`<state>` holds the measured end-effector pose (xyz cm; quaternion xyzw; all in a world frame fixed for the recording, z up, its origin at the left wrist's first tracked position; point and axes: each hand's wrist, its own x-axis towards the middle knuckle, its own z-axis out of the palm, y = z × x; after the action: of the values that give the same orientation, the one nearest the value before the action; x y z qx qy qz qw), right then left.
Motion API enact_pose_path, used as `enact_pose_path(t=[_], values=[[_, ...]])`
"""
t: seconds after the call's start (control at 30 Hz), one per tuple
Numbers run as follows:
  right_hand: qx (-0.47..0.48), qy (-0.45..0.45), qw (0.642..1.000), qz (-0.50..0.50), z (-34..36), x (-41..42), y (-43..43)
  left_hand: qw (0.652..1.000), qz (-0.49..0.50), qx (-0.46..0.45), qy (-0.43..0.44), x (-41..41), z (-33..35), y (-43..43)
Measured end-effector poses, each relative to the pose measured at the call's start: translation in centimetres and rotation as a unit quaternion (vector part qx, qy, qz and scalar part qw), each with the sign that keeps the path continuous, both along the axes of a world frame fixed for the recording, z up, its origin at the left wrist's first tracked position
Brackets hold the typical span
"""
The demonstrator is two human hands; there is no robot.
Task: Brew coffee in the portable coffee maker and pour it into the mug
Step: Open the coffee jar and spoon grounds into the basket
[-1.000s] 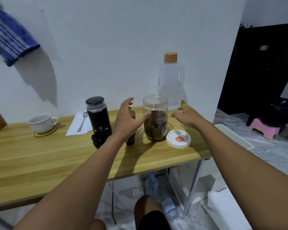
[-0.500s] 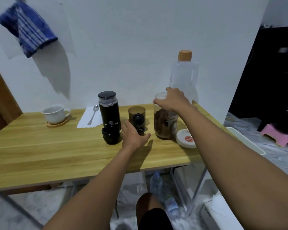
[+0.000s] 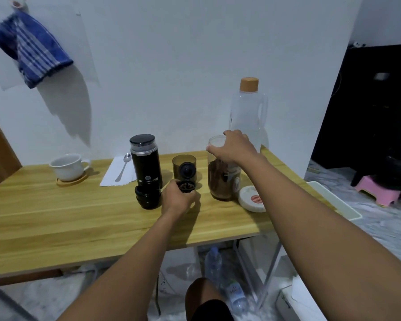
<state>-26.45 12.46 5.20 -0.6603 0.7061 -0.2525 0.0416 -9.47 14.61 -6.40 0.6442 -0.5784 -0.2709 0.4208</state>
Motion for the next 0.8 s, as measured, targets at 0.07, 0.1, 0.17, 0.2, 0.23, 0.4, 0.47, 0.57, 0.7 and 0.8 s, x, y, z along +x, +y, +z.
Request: enact_pose_path(t=[0.07,0.1,0.17,0.2,0.23,0.4,0.47,0.57,0.7,0.8], values=[[0.006,-0.004,1.000,0.001,-0.2,0.0,0.0,1.000,-0.005,-0.017,-0.002,0.0,0.8,0.1],[0.007,-0.004,1.000,0.001,-0.2,0.0,0.1,1.000,-0.010,-0.028,0.001,0.1,1.5,0.1],[0.011,-0.003,1.000,0.001,-0.3,0.0,0.4,0.998,-0.026,-0.053,0.013,0.3,2.8,0.0],[0.015,-0.003,1.000,0.001,-0.1,0.0,0.5,0.997,-0.030,-0.064,0.020,0.3,3.6,-0.1],[0.019,-0.003,1.000,0.000,0.0,0.0,0.5,0.997,-0.030,-0.073,0.025,0.4,4.4,-0.2],[0.044,0.008,0.999,-0.011,0.6,0.2,0.2,0.994,-0.026,-0.100,0.025,-0.1,7.6,-2.3],[0.049,0.011,0.999,-0.018,0.7,0.4,-0.1,0.992,-0.031,-0.115,0.030,-0.3,8.5,-3.6],[0.057,0.024,0.998,-0.030,0.6,0.5,-0.8,0.990,-0.040,-0.130,0.025,-0.5,9.5,-6.3],[0.098,0.036,0.994,-0.027,1.0,0.0,-2.2,0.988,-0.062,-0.142,0.025,-1.0,9.6,-10.0],[0.175,0.061,0.982,-0.017,2.1,-0.3,-3.2,0.986,-0.086,-0.137,0.036,-1.3,10.1,-11.9]])
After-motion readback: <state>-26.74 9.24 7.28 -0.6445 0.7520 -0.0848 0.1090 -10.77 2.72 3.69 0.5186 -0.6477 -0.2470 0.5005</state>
